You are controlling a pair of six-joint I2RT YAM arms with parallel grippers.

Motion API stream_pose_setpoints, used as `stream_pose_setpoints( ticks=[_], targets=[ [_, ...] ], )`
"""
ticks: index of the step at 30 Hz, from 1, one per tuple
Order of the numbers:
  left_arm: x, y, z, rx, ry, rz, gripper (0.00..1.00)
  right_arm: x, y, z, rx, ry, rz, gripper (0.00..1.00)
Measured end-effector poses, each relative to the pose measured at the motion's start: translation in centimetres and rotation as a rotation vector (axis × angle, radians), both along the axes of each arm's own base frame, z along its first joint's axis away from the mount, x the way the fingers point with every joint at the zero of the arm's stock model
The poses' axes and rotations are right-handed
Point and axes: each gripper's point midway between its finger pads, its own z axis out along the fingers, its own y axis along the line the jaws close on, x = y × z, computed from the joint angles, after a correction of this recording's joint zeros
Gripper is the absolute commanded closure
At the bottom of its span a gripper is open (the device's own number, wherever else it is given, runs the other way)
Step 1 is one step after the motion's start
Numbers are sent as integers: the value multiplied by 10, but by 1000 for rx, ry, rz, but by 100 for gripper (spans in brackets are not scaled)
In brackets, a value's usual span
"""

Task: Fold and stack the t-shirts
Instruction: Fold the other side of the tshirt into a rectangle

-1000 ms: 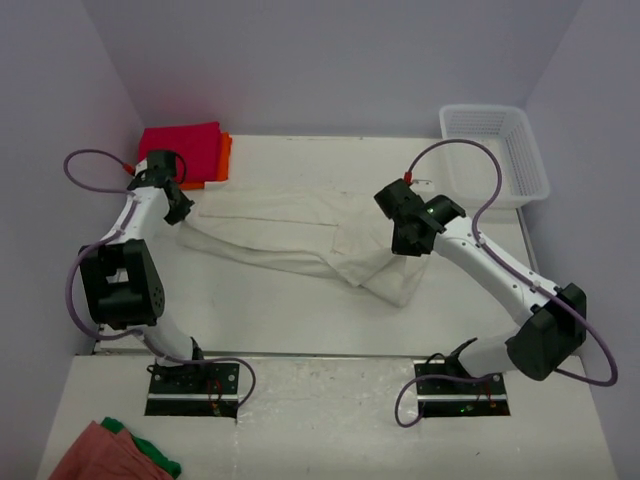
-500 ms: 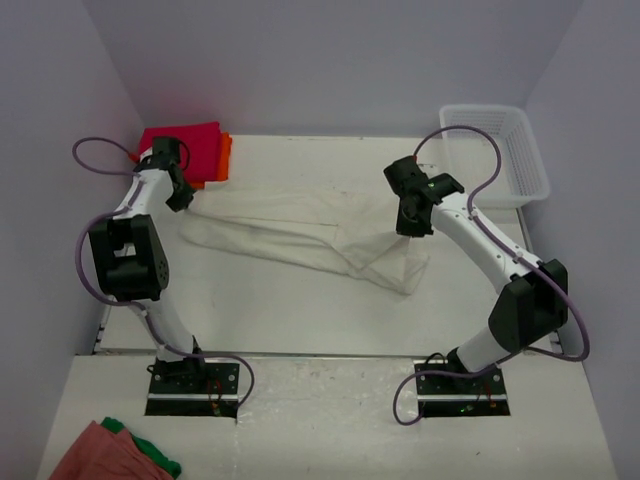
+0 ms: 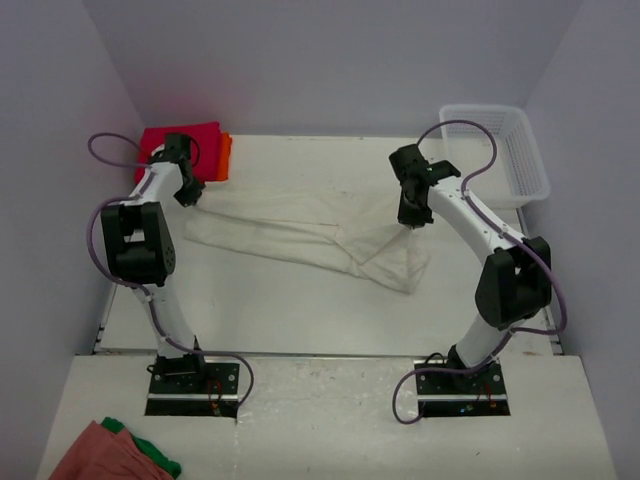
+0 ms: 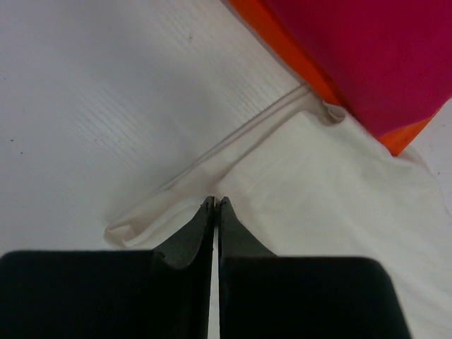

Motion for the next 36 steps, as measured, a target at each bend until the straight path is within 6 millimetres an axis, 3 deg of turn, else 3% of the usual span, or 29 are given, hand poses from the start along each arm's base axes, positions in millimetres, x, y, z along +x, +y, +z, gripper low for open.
stream_pose_setpoints(
  ticks=[4,10,13,15,17,18,20,24,29,36],
  targets=[
    [12,0,0,1,-13,-2,100,13,3,-7,6,9,1,100],
    [15,0,-9,-3,2,1,99,28,4,-19,8,31,3,100],
    [16,0,-10,-7,-1,12,84,36,3,-20,11,29,-3,100],
    [17,1,-9,-2,-5,25,66,39,2,-21,15,27,-5,100],
    [17,2,-8,4,-10,45,58,42,2,-22,22,28,-6,100],
    [17,3,-7,12,-14,54,45,43,1,-22,26,27,-7,100],
    [17,2,0,37,-28,71,41,43,0,-22,28,27,-8,100],
    [17,-10,29,98,-85,63,39,45,-3,-23,30,29,-11,100],
    [21,-45,70,144,-179,1,40,49,0,-27,43,35,-4,100],
    [20,-79,65,133,-177,-76,43,58,1,-35,51,43,-5,100]
  ],
)
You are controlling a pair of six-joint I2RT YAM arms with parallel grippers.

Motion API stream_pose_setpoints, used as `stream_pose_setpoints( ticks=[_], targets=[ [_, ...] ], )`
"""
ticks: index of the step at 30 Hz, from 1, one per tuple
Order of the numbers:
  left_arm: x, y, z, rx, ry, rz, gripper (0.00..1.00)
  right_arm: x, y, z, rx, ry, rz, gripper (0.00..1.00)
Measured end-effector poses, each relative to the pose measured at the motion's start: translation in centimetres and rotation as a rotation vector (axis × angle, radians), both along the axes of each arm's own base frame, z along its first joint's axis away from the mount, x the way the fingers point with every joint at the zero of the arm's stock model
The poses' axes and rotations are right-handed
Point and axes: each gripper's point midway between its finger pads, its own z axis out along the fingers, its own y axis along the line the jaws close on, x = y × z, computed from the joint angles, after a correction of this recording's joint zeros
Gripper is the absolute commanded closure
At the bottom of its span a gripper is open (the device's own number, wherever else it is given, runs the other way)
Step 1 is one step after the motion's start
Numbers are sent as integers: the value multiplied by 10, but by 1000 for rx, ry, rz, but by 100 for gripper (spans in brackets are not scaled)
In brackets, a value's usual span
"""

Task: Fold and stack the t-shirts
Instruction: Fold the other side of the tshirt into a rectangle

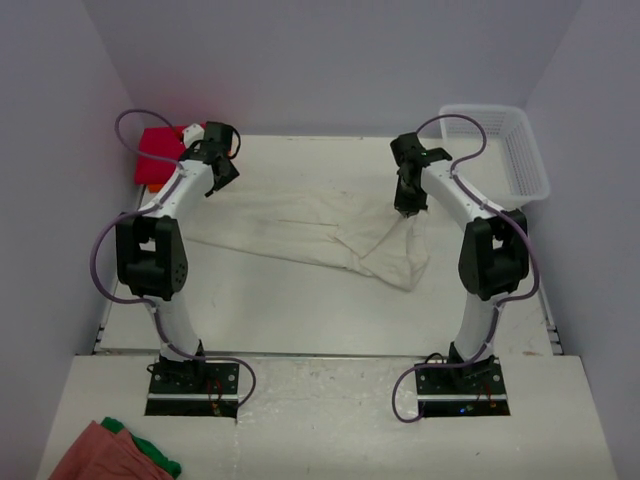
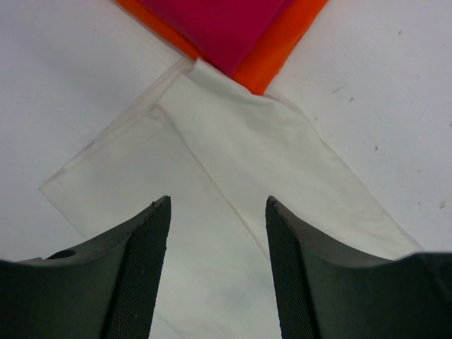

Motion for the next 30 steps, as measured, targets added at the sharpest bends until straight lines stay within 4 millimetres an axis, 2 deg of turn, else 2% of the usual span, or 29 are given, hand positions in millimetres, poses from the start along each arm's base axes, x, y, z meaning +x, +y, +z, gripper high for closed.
stream_pose_setpoints(
  ticks=[6,14,18,25,27,30],
  targets=[
    [-3,-6,-12,2,23,-17,43,23,-1,-11,11,4,-18,100],
    [1,-7,-11,2,9,-24,43,53,-6,-38,12,34,-44,100],
    [3,-8,-10,-3,2,-27,44,69,-6,-39,14,18,-44,100],
    [2,-11,-15,-4,7,-34,44,89,-5,-27,24,-16,-27,100],
    [2,-13,-18,-4,13,-39,44,96,-5,-29,28,-19,-25,100],
    [1,-17,-23,-2,25,-54,44,96,-8,-39,26,1,-30,100]
  ],
)
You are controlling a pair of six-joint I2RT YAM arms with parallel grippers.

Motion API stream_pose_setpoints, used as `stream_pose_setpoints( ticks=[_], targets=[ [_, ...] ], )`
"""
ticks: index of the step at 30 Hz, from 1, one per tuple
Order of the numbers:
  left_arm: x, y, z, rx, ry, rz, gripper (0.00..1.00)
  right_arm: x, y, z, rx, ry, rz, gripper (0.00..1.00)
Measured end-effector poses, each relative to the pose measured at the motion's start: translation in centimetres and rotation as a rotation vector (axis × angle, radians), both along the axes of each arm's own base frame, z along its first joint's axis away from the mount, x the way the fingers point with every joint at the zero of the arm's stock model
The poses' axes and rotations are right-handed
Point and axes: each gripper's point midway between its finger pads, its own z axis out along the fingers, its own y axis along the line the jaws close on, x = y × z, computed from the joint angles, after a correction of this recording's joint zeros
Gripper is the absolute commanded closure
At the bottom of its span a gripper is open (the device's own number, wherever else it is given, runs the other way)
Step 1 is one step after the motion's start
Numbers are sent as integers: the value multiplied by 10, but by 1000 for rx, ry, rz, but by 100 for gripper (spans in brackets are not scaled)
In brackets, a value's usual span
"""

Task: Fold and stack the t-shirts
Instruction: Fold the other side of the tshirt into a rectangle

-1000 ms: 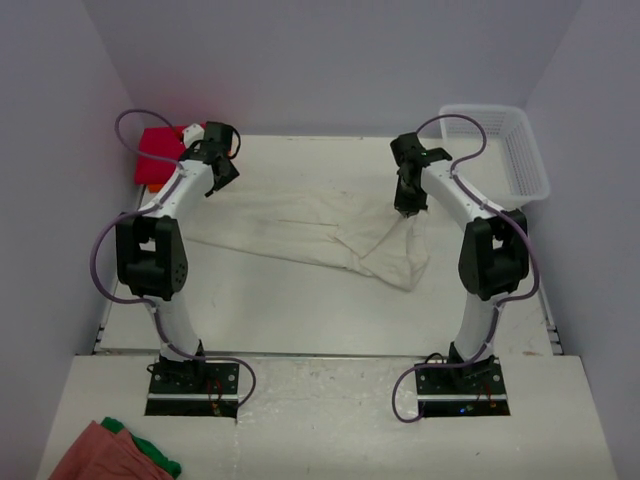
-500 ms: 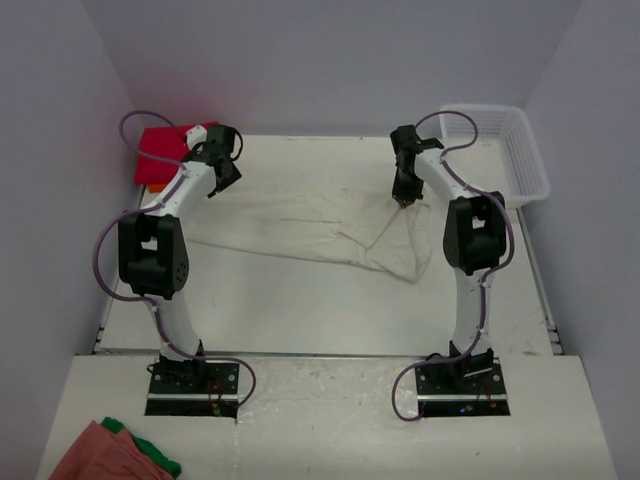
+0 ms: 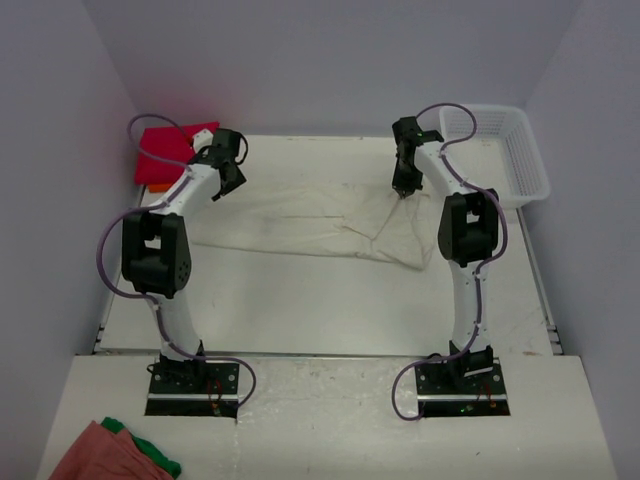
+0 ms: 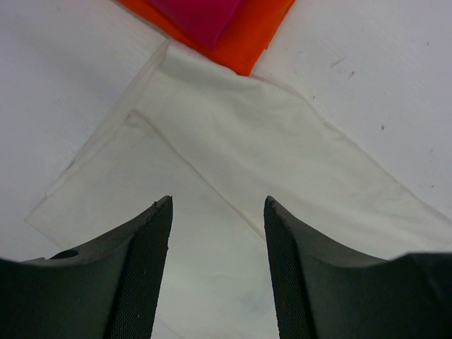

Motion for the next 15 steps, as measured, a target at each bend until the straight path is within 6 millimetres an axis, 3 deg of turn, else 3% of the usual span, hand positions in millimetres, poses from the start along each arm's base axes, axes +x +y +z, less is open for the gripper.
stream_pose_setpoints(
  ticks=[4,9,12,13,14,15],
  targets=[
    [-8,-6,-14,1,27,-17,44,-1,-1,-4,2,10,0,100],
    [-24,-9,-37,5,86,-37,54,-1,-1,-4,-1,9,9,100],
    [-32,-10,-47,-2,111,-46,67,-1,-1,-3,-3,9,14,100],
    [-33,-10,-49,-5,118,-46,89,-1,-1,-3,-3,9,16,100],
    [-35,-10,-51,-10,121,-44,100,0,-1,-2,-3,8,16,100],
    [-37,-10,-53,-8,129,-49,100,0,-1,-2,-3,6,16,100]
  ],
)
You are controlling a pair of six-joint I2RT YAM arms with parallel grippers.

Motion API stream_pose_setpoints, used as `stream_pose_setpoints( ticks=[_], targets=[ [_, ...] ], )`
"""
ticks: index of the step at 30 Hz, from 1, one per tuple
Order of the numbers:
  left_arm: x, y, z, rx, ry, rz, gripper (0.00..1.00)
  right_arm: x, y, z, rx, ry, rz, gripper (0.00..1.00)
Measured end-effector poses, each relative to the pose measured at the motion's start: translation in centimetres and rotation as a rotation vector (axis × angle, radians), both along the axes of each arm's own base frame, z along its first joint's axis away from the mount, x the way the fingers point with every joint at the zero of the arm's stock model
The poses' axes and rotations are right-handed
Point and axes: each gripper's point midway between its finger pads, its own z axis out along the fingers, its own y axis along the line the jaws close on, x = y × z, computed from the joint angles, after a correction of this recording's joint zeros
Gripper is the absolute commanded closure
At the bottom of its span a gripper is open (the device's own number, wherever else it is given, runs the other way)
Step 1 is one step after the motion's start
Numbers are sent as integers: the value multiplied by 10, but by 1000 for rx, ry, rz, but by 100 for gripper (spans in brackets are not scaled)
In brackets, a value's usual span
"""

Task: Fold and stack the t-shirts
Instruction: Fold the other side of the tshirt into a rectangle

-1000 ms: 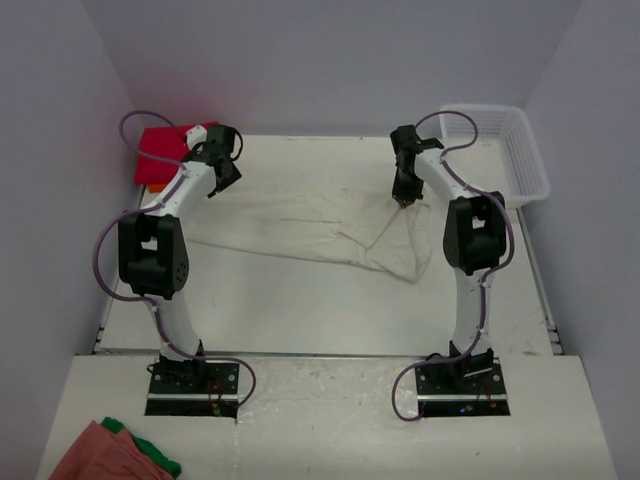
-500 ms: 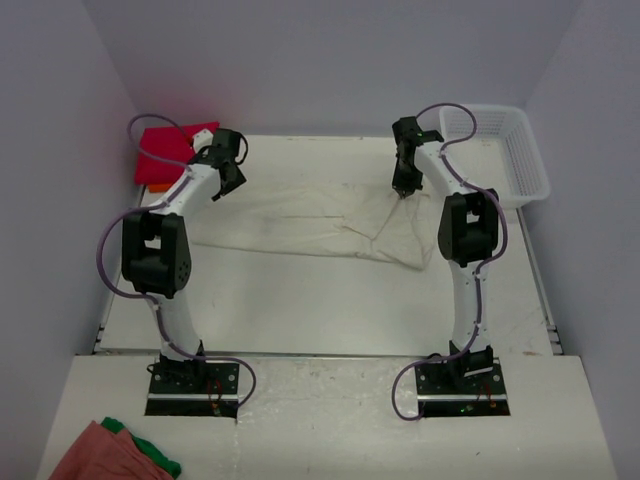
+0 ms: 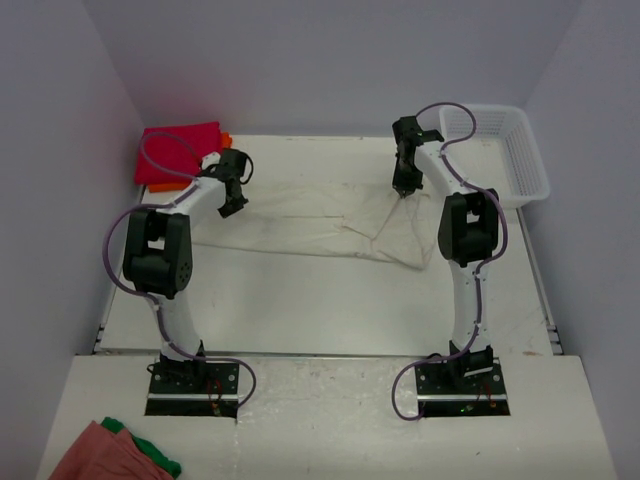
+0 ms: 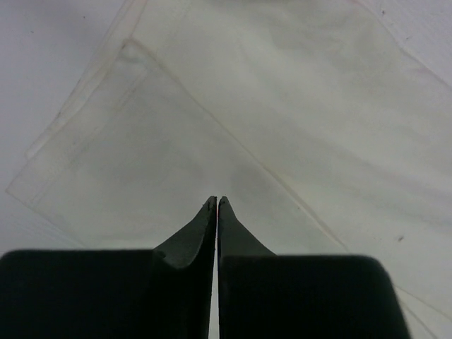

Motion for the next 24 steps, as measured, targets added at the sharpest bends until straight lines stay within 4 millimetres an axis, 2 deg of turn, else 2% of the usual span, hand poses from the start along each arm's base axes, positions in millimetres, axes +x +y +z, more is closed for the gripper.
stream_pose_setpoints(
  ticks=[9,14,17,24],
  targets=[
    [-7,0,-10,-3,31,-1,100,0,0,0,-3,1,8,100],
    [-11,3,-28,-2,76,4,100,5,0,5,-2,-14,14,100],
    [-19,12,-37,-4,103,25,100,11,-1,6,0,-27,12,100],
    [-18,19,-39,-34,92,59,100,18,-8,-2,-3,-19,9,100]
  ],
)
